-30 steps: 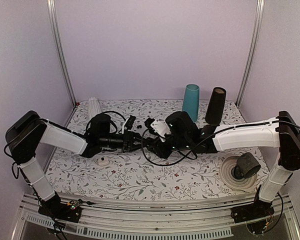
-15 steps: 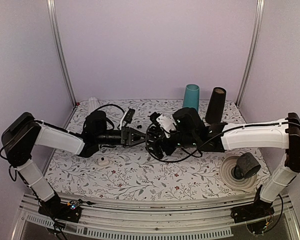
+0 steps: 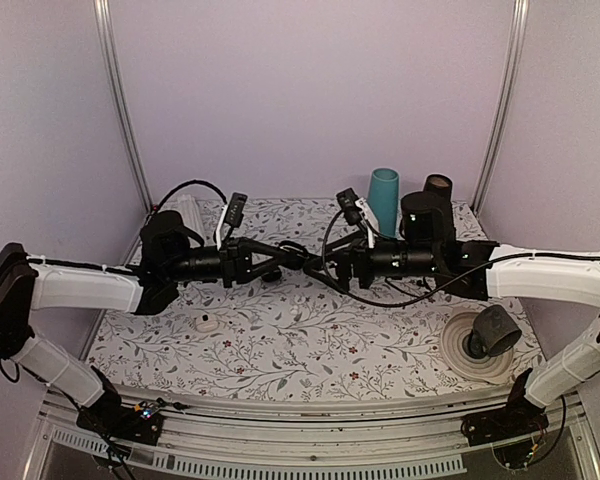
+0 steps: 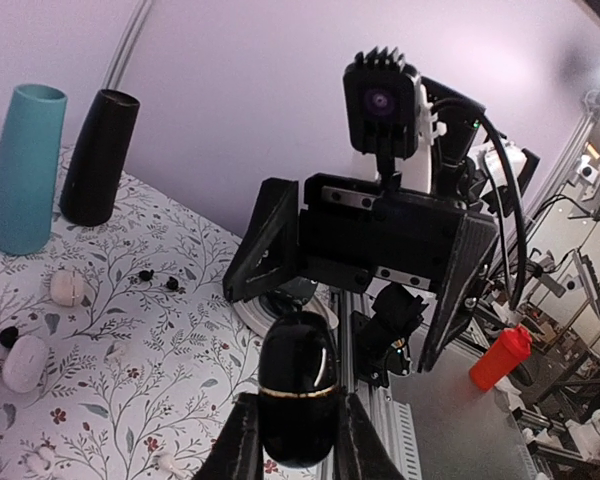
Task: Insert the wireless bluetooth earbuds into the charging case
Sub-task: Pass from the left arm to the right
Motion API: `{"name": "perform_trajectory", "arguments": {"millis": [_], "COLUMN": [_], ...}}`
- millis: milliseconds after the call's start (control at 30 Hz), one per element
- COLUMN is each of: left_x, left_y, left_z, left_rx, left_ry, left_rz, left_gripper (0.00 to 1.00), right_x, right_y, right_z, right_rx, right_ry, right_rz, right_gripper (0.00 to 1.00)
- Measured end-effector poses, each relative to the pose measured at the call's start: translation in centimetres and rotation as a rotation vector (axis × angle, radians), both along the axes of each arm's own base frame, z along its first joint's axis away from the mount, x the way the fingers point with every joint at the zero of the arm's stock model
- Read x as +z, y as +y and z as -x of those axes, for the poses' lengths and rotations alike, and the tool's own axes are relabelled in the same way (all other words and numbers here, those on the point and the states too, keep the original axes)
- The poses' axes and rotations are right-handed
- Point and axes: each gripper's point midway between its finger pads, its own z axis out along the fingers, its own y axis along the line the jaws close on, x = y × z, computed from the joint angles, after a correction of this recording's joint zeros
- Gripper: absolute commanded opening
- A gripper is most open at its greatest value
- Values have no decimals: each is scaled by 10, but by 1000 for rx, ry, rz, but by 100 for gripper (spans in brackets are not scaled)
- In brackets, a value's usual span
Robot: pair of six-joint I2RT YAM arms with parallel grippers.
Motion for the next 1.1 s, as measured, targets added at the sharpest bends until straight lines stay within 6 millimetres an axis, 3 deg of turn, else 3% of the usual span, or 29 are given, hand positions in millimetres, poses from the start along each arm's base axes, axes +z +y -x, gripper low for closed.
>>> {"name": "perform_trajectory", "arguments": {"millis": [167,400,533,767,967,1100], "left_x": [13,15,18,20,22,23], "left_y": [2,-3,-4,-6,-8,-9], "left_z": [8,23,26,28,29,26], "left_rx": [-14,-87,-108,-124,-135,-123], "left_ry": [-87,-118,-122,-115,-109,-108], "left_rz": [12,5,5,-2,-7,-14], "left_gripper": [0,0,0,0,1,47], "right_x": [18,39,47,36,30,32], "right_y": [6,17,24,28,26,25], "right_z": [12,21,23,26,28,26], "right_rx": [69,153,193,223,236,234], "right_ry": [43,61,61,91,105,106], "right_rz": [-85,-135,-147,-111,-83,-77], "right_gripper": [85,57,50,30,4,3]}}
